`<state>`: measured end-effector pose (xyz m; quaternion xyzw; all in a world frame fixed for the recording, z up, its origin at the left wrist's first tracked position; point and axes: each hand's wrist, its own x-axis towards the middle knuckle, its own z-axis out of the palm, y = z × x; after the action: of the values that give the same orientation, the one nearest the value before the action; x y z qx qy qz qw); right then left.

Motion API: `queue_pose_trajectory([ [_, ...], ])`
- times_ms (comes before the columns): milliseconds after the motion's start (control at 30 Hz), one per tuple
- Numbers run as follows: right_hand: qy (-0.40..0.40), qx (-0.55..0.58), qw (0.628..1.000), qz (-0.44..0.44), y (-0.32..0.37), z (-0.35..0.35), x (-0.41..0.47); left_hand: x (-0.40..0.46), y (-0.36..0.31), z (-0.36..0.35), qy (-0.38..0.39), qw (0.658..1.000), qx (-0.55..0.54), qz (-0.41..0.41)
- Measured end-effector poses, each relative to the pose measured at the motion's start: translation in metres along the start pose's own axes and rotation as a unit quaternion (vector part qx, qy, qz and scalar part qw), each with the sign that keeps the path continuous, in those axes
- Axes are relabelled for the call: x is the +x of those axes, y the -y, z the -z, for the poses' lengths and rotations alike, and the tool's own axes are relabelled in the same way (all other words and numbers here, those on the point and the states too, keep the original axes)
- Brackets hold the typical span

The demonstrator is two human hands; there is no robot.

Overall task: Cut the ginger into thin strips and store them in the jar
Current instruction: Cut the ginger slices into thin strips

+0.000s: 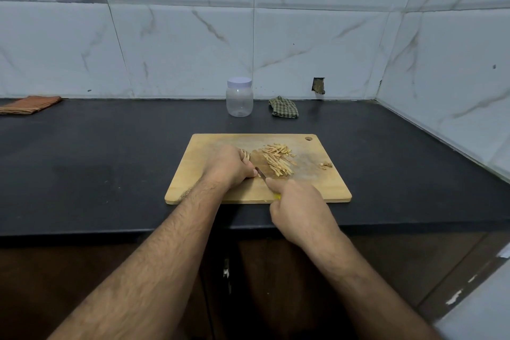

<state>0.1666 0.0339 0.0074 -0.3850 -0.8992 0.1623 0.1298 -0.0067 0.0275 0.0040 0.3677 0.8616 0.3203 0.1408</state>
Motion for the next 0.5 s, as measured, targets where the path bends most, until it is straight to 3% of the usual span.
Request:
queue_pose_trajectory([
  [500, -0.035, 0.062, 0.997, -0.002, -0.004, -0.003, -0.007, -0.007, -0.002, -0.003, -0.025, 1.0, 0.012, -0.005],
])
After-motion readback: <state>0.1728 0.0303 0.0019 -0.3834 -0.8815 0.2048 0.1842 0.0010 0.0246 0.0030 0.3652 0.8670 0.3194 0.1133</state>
